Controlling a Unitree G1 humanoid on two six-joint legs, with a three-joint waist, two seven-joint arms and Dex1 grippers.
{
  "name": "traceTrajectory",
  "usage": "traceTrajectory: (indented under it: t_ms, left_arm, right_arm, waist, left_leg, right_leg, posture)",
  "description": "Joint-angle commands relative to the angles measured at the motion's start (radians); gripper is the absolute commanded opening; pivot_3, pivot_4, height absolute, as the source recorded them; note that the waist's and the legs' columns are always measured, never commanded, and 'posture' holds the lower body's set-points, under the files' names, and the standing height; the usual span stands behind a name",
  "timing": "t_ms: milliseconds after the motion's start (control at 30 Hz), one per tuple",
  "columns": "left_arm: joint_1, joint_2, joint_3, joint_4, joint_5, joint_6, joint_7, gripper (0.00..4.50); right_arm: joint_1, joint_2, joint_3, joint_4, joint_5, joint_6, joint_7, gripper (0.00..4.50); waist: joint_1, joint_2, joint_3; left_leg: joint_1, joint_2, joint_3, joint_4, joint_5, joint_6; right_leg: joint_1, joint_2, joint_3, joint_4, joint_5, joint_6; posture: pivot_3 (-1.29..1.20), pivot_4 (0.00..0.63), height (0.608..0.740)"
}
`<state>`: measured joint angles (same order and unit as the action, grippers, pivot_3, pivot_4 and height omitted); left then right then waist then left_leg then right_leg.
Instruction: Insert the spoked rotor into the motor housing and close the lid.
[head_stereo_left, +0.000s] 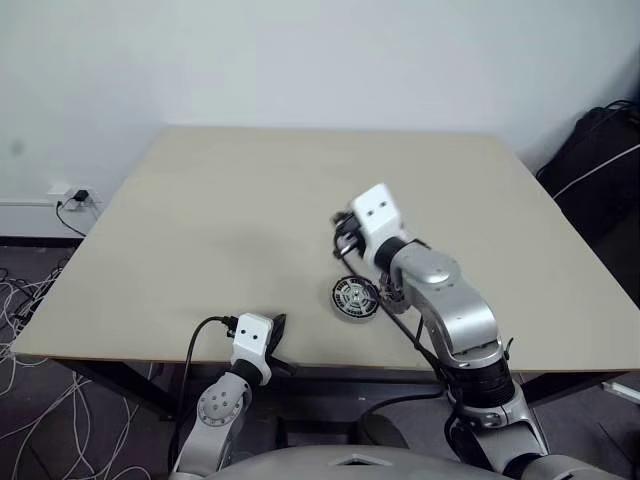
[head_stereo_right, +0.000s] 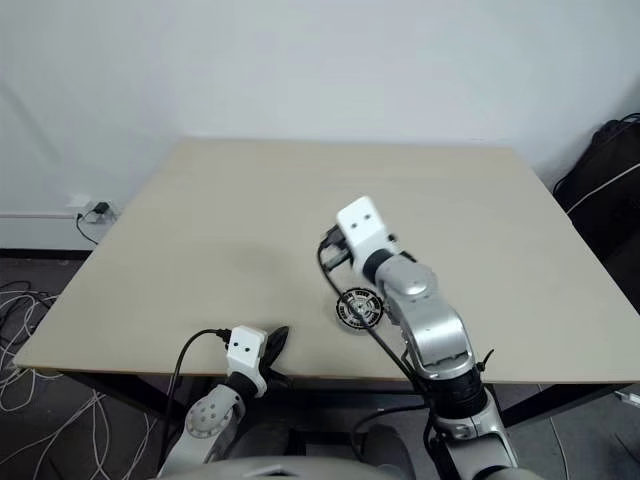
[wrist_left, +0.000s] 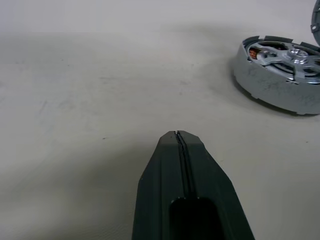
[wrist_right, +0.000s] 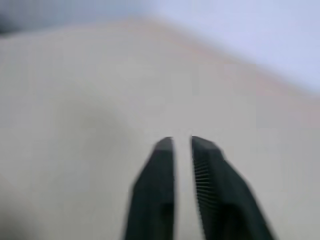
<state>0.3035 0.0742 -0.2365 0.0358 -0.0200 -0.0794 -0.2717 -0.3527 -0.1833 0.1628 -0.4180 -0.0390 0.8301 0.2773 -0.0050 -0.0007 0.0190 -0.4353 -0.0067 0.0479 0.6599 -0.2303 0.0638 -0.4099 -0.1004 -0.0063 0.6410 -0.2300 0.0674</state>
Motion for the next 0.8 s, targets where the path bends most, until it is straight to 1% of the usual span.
traceTrajectory:
  t_ms: [33, 200, 333, 433, 500, 567, 633, 667, 800]
  left_arm:
    - [-0.015, 0.000, -0.003, -0.015, -0.005, -0.015, -0.010, 0.00]
    - [-0.015, 0.003, -0.003, -0.018, -0.004, -0.009, -0.017, 0.00]
    - [-0.016, 0.007, -0.007, -0.029, -0.003, 0.003, -0.023, 0.00]
    - [-0.016, 0.012, -0.008, -0.038, -0.003, 0.011, -0.028, 0.00]
    - [-0.017, 0.015, -0.008, -0.047, -0.004, 0.019, -0.030, 0.00]
    - [-0.018, 0.018, -0.005, -0.053, -0.005, 0.025, -0.033, 0.00]
    - [-0.019, 0.020, -0.003, -0.056, -0.007, 0.030, -0.036, 0.00]
    - [-0.020, 0.022, -0.003, -0.057, -0.007, 0.031, -0.038, 0.00]
    - [-0.027, 0.021, -0.007, -0.057, -0.005, 0.038, -0.044, 0.00]
  right_arm:
    - [0.023, 0.002, -0.094, -0.013, -0.071, -0.058, -0.137, 0.01]
    - [0.093, -0.012, -0.175, -0.049, -0.146, -0.035, -0.252, 0.01]
    - [0.179, -0.056, -0.206, -0.073, -0.185, 0.007, -0.263, 0.01]
    - [0.247, -0.112, -0.187, -0.096, -0.208, 0.071, -0.226, 0.01]
    - [0.288, -0.159, -0.168, -0.115, -0.203, 0.119, -0.177, 0.01]
    - [0.321, -0.221, -0.144, -0.140, -0.181, 0.167, -0.108, 0.01]
    - [0.338, -0.259, -0.144, -0.160, -0.156, 0.191, -0.058, 0.01]
    - [0.343, -0.276, -0.142, -0.166, -0.146, 0.198, -0.035, 0.01]
    - [0.356, -0.318, -0.101, -0.202, -0.073, 0.199, 0.075, 0.01]
  waist:
    - [0.000, 0.000, 0.000]
    - [-0.003, 0.003, 0.000]
    - [-0.003, 0.004, -0.001]
    - [-0.004, 0.005, -0.001]
    - [-0.004, 0.005, 0.000]
    - [-0.005, 0.005, 0.000]
    - [-0.006, 0.006, 0.000]
    - [-0.006, 0.006, 0.000]
    - [-0.005, 0.005, 0.000]
  left_leg:
    - [0.000, 0.000, 0.000, 0.000, 0.000, 0.000]
    - [0.000, 0.000, 0.001, -0.003, 0.000, 0.000]
    - [0.000, 0.000, 0.001, -0.003, 0.000, 0.000]
    - [0.001, 0.000, 0.001, -0.003, 0.000, 0.000]
    - [0.001, 0.000, 0.002, -0.003, 0.000, 0.000]
    - [0.002, 0.000, 0.002, -0.003, 0.000, 0.000]
    - [0.002, 0.000, 0.002, -0.002, 0.000, 0.000]
    - [0.002, 0.000, 0.001, -0.002, 0.000, 0.000]
    - [0.003, 0.001, 0.001, -0.002, 0.000, 0.000]
  right_leg:
    - [0.000, 0.000, 0.000, 0.000, 0.000, 0.000]
    - [-0.002, 0.000, 0.001, -0.001, -0.001, -0.001]
    - [-0.002, 0.001, 0.000, -0.001, -0.001, -0.002]
    - [-0.001, 0.001, 0.001, -0.001, -0.001, -0.002]
    - [-0.001, 0.001, 0.001, -0.001, -0.001, -0.001]
    - [0.000, 0.001, 0.001, 0.000, -0.001, -0.001]
    - [0.001, 0.001, 0.001, 0.000, -0.002, 0.001]
    - [0.001, 0.001, 0.001, 0.000, -0.004, 0.003]
    - [0.001, 0.002, 0.001, 0.000, -0.004, 0.004]
  posture:
    - [0.00, 0.000, 0.740]
    - [0.00, 0.000, 0.740]
    - [0.00, 0.000, 0.740]
    - [0.00, 0.000, 0.740]
    - [0.00, 0.000, 0.740]
    - [0.00, 0.000, 0.740]
    - [0.00, 0.000, 0.740]
    - [0.00, 0.000, 0.740]
    - [0.00, 0.000, 0.740]
